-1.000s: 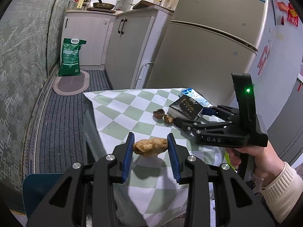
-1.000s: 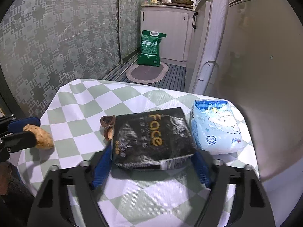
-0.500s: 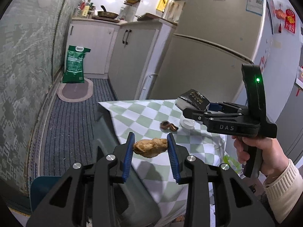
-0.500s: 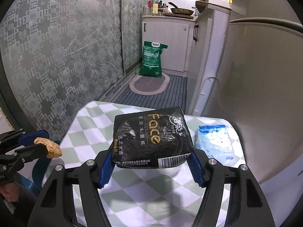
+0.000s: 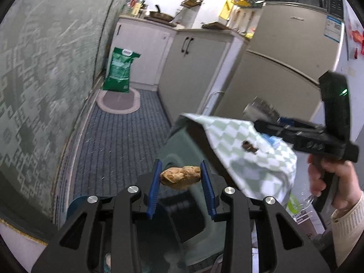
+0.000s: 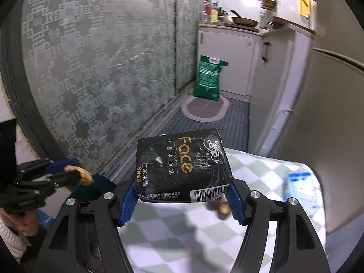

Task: Collect trash
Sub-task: 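Carry the ginger over the teal bin and open the left tool while the right tool carries the pack, then lower the black tissue pack into the teal bin and open the right tool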

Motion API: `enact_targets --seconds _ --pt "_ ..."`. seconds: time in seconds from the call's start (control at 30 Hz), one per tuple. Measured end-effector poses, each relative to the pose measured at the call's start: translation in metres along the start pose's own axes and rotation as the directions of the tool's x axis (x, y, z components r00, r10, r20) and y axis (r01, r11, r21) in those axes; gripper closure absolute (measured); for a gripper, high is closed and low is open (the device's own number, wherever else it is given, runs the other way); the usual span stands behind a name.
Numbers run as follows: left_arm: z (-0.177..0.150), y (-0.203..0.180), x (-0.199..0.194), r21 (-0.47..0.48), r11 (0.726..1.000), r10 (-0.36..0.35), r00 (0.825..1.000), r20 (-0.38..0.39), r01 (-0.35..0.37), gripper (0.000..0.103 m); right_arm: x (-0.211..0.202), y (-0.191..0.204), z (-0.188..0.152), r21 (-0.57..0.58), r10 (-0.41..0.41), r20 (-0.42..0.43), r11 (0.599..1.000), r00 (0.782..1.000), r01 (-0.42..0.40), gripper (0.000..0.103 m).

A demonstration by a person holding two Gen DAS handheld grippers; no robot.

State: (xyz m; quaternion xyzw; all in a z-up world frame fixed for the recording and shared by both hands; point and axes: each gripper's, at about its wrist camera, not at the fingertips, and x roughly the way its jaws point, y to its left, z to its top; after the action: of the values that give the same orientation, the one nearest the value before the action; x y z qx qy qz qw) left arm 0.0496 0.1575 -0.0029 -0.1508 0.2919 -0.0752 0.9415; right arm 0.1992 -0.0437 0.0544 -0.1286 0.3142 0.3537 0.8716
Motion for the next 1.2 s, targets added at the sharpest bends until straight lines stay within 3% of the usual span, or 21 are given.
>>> enact_targets --seconds 0.23,0.43,0.63,0.97,1.1,1.2 --pt "-0.023 0.033 0.002 -0.025 0.997 0.065 0.995 -0.073 -0.067 0.066 0.010 0.040 0.009 -0.040 0.068 -0.017 0.997 0.998 -0.069 0.035" --pt "-0.049 0.055 0.016 -0.028 0.993 0.112 0.979 -0.172 -0.119 0.066 0.020 0.071 0.014 -0.062 0.124 -0.041 0.990 0.991 -0.126 0.035" --pt "-0.076 0.073 0.032 -0.026 0.988 0.140 0.949 -0.281 -0.153 0.066 0.034 0.098 0.015 -0.086 0.162 -0.073 0.982 0.984 -0.168 0.035" --pt "-0.117 0.088 0.051 0.022 0.985 0.165 0.882 -0.442 -0.174 0.065 0.058 0.122 0.008 -0.089 0.197 -0.151 0.973 0.969 -0.212 0.035" --pt "-0.120 0.096 0.048 0.008 0.983 0.169 0.878 -0.449 -0.185 0.066 0.066 0.127 0.005 -0.084 0.201 -0.177 0.972 0.963 -0.219 0.035" --pt "-0.116 0.098 0.044 0.001 0.981 0.176 0.884 -0.433 -0.194 0.071 0.072 0.130 0.002 -0.076 0.209 -0.193 0.971 0.959 -0.227 0.035"
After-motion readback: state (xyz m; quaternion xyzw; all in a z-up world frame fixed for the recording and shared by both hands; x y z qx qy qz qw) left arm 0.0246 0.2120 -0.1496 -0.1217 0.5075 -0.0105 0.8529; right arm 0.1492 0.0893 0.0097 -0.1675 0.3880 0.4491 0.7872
